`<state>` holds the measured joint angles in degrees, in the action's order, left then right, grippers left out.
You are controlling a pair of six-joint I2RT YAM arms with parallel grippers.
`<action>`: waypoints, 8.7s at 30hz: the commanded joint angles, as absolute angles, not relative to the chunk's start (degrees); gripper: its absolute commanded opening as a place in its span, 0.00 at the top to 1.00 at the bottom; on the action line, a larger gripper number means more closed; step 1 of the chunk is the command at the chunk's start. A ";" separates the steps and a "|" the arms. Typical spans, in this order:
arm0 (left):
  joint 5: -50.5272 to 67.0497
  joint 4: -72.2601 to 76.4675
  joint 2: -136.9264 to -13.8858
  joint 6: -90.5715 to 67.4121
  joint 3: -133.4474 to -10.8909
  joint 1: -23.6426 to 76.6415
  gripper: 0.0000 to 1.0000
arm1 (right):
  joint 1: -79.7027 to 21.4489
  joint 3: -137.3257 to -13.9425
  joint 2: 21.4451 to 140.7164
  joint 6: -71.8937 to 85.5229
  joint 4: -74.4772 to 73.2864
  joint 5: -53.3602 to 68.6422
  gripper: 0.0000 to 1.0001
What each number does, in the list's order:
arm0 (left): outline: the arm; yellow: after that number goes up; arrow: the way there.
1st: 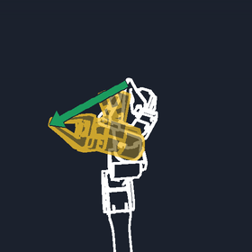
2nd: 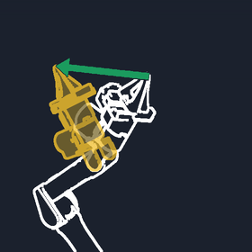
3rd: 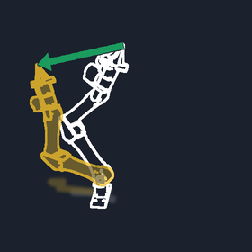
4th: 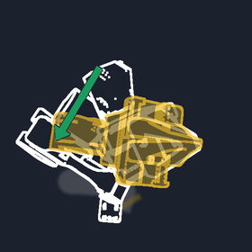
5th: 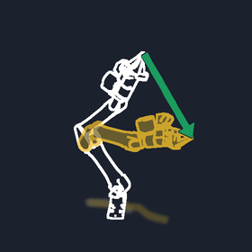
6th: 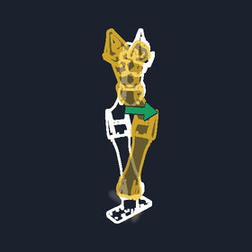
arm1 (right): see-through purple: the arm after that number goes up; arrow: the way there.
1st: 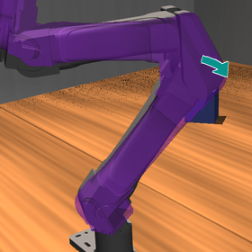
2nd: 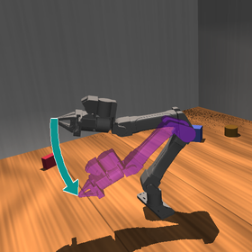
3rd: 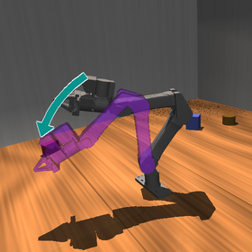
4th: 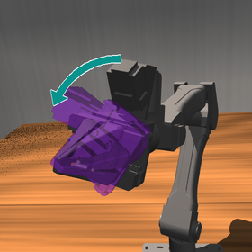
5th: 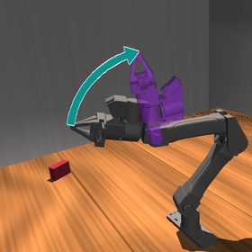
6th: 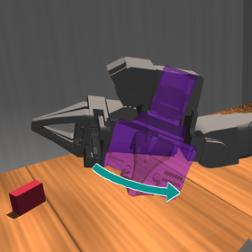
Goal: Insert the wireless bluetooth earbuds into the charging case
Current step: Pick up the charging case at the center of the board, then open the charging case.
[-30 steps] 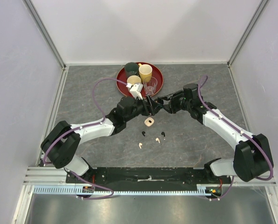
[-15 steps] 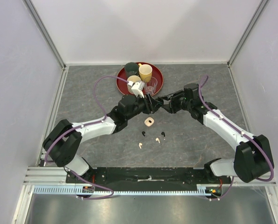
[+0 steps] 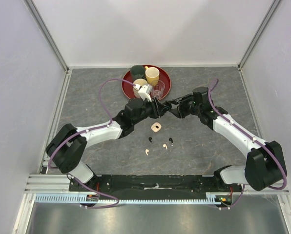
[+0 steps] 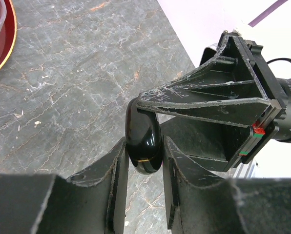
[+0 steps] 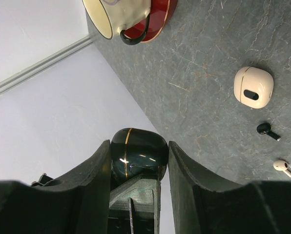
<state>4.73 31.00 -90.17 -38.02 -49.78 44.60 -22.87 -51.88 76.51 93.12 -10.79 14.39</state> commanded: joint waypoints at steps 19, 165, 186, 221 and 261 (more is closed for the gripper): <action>5.44 25.32 -80.77 -19.78 -51.15 43.77 0.98 | -23.12 -57.57 74.89 64.87 -10.99 20.39 0.02; 34.28 42.01 -72.51 -25.93 -42.63 31.20 0.47 | -24.52 -45.09 79.37 108.37 35.68 44.56 0.84; 35.60 45.00 -75.85 -28.12 -42.63 31.20 0.57 | -24.52 -45.53 79.63 109.60 37.53 44.91 0.84; 31.55 80.15 -67.06 -15.56 -21.01 31.20 0.98 | -24.78 -68.55 73.66 40.91 -14.92 30.86 0.02; 41.30 82.80 -67.33 -18.63 -22.58 31.20 0.98 | -34.54 -73.21 74.00 23.29 -20.57 28.92 0.03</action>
